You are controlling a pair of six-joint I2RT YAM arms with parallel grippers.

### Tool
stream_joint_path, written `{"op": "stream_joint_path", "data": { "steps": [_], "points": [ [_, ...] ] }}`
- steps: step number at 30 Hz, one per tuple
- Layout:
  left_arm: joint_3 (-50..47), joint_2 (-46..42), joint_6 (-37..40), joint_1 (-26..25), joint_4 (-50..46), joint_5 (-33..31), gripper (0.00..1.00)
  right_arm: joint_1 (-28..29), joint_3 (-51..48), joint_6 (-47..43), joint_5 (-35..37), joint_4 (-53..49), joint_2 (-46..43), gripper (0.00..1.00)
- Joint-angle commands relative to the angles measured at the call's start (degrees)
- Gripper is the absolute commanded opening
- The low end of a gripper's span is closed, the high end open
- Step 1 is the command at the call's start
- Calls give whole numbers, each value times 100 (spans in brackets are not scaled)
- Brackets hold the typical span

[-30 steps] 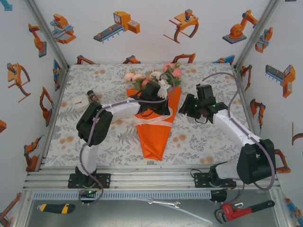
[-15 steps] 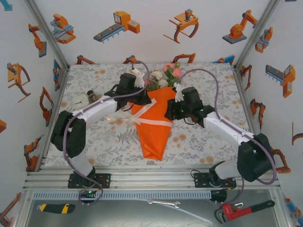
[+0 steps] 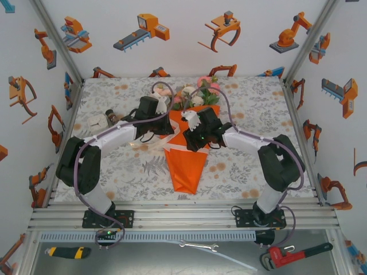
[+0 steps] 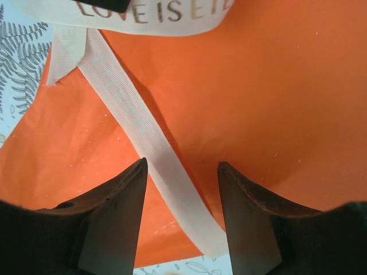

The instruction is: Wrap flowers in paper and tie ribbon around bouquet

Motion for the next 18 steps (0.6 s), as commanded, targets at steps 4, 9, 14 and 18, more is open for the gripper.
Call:
{"op": "stream_joint_path", "data": {
  "steps": [4, 9, 14, 18],
  "points": [
    [-18, -191, -128, 29, 31, -51, 0, 248, 235, -594, -583, -585, 381, 48],
    [0, -167, -128, 49, 16, -35, 0, 264, 232, -606, -413, -599, 393, 41],
    [30, -84, -124, 51, 69, 190, 0, 264, 487, -548, -234, -722, 268, 17],
    [170, 93, -136, 58, 62, 432, 0, 262, 526, -510, -453, -770, -25, 2]
  ]
}}
